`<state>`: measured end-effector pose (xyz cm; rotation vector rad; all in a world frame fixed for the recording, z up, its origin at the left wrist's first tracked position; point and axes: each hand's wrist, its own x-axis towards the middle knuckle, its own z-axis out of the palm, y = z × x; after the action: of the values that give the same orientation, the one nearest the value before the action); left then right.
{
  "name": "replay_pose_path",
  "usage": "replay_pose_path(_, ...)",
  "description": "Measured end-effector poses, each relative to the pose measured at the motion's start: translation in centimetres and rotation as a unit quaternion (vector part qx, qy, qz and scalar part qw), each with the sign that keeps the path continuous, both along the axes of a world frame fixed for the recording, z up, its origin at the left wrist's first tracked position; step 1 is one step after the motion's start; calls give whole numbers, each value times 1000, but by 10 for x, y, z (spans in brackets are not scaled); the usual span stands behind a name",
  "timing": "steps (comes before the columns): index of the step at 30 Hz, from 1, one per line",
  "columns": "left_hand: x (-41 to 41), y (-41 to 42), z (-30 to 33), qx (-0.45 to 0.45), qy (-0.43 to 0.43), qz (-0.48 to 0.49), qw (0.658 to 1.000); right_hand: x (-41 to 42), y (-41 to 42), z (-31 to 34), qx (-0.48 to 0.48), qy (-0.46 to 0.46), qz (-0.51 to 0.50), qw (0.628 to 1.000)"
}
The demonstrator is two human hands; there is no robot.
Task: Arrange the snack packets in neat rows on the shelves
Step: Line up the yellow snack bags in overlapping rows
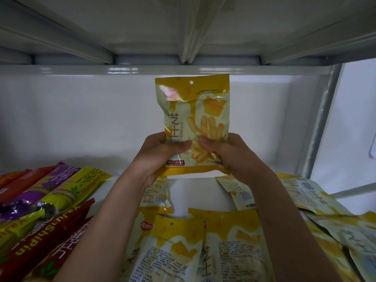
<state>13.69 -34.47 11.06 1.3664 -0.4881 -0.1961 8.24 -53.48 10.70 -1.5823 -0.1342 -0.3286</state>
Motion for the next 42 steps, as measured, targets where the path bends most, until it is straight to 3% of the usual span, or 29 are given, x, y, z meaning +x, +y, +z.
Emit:
replay_pose_path(7, 0, -1, 1, 6, 11, -7, 1000, 0, 0, 2, 19, -14, -26, 999)
replay_pose_path(10, 5, -2, 0, 84, -36, 99, 991, 3, 4, 1, -1, -19, -57, 998)
replay_pose_path(15, 10, -9, -6, 177, -192, 247, 933, 5, 6, -2, -31, -24, -87, 995)
replay_pose_path(17, 9, -14, -6, 194, -239, 249, 918, 5, 5, -2, -33, -25, -91, 995)
replay_pose_path(21, 10, -15, -8, 171, -230, 230, 930, 1, 0, 0, -17, -22, -79, 996)
replay_pose_path(24, 10, -17, -10, 179, -257, 266, 912, 1, 0, 1, 1, -12, -66, 998)
replay_pose_path(27, 7, -22, -10, 177, -284, 281, 900, 5, 1, 0, -31, -29, -114, 993)
replay_pose_path(31, 3, -29, -12, 205, -294, 215, 909, 8, 5, 2, -70, -42, -163, 983)
replay_pose_path(37, 6, -23, -10, 191, -263, 199, 925, 4, 3, 3, 29, 16, 18, 999)
replay_pose_path(42, 2, -24, -9, 191, -283, 224, 913, 6, 6, -2, -43, -42, -38, 997)
